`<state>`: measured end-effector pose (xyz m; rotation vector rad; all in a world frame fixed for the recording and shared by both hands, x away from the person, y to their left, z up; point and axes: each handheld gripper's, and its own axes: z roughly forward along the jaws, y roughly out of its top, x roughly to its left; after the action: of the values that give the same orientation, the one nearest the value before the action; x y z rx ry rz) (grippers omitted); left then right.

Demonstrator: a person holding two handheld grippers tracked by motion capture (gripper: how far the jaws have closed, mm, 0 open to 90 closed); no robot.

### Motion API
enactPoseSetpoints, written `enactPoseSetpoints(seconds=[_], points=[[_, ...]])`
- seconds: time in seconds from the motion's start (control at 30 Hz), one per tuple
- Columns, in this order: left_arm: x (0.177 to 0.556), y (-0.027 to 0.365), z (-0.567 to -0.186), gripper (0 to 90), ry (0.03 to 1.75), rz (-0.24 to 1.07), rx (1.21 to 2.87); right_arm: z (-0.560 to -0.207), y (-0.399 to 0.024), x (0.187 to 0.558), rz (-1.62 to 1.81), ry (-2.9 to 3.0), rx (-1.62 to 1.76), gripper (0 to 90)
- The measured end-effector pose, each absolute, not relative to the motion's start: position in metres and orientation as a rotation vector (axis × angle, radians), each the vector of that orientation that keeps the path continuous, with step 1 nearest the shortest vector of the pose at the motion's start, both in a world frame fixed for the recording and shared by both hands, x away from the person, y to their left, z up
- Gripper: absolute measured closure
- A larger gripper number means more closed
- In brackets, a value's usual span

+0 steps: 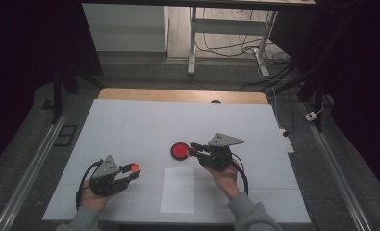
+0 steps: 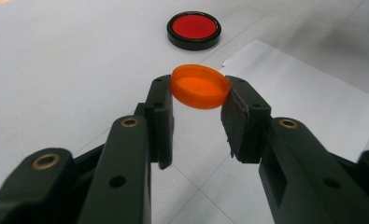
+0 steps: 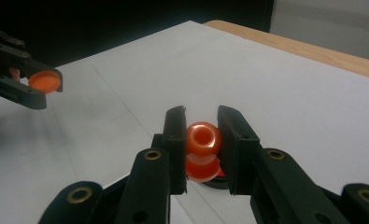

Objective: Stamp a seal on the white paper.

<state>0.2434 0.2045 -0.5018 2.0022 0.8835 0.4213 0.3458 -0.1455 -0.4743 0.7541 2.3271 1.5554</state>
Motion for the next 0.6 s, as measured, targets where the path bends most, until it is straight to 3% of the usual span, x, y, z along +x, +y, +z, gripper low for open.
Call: enactPoseSetpoints(seconds=[0.6], points=[[0.244,0.204,-0.502,64.5,0.885,0.412,2.003,-0.475,-0.148,0.33,1.574,2.372,0.715,72.6]])
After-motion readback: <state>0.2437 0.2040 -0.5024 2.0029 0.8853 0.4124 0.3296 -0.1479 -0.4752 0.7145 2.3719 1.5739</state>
